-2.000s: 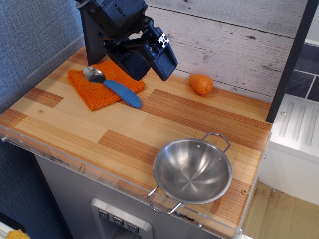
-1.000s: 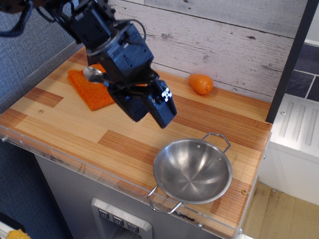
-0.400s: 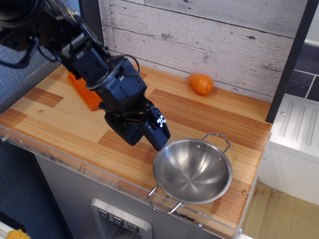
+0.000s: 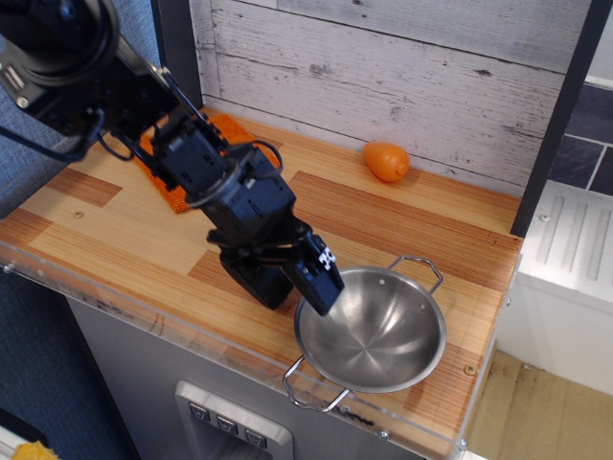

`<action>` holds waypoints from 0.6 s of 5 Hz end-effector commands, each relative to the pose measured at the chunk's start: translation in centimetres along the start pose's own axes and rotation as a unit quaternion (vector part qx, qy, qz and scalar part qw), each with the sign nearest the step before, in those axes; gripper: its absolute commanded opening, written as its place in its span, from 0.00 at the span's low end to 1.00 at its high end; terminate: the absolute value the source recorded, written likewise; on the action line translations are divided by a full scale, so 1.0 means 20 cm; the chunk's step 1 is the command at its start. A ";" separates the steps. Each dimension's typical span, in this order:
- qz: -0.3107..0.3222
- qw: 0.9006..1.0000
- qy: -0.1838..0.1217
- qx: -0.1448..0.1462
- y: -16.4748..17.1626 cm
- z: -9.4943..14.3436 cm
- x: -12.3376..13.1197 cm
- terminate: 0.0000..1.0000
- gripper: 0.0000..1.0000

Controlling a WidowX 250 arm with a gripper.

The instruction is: Slide the bowl to in front of the spoon.

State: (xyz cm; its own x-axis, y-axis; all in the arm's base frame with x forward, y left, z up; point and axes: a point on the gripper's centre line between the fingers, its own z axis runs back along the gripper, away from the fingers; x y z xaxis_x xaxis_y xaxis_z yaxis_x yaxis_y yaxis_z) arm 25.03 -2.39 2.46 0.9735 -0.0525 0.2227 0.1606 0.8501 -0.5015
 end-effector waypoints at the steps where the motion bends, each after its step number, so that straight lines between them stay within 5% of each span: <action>1: -0.032 0.999 0.009 -0.024 -0.07 -0.09 0.00 0.00 1.00; 2: -0.033 0.999 -0.005 -0.016 -0.08 -0.08 -0.02 0.00 0.00; 3: -0.030 0.999 -0.006 -0.014 -0.06 -0.07 -0.02 0.00 0.00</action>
State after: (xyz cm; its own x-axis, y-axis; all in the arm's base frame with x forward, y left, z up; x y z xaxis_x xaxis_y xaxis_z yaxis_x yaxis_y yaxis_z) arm 24.20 -4.37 0.78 0.9699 -0.0991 0.2222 0.2044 0.8275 -0.5229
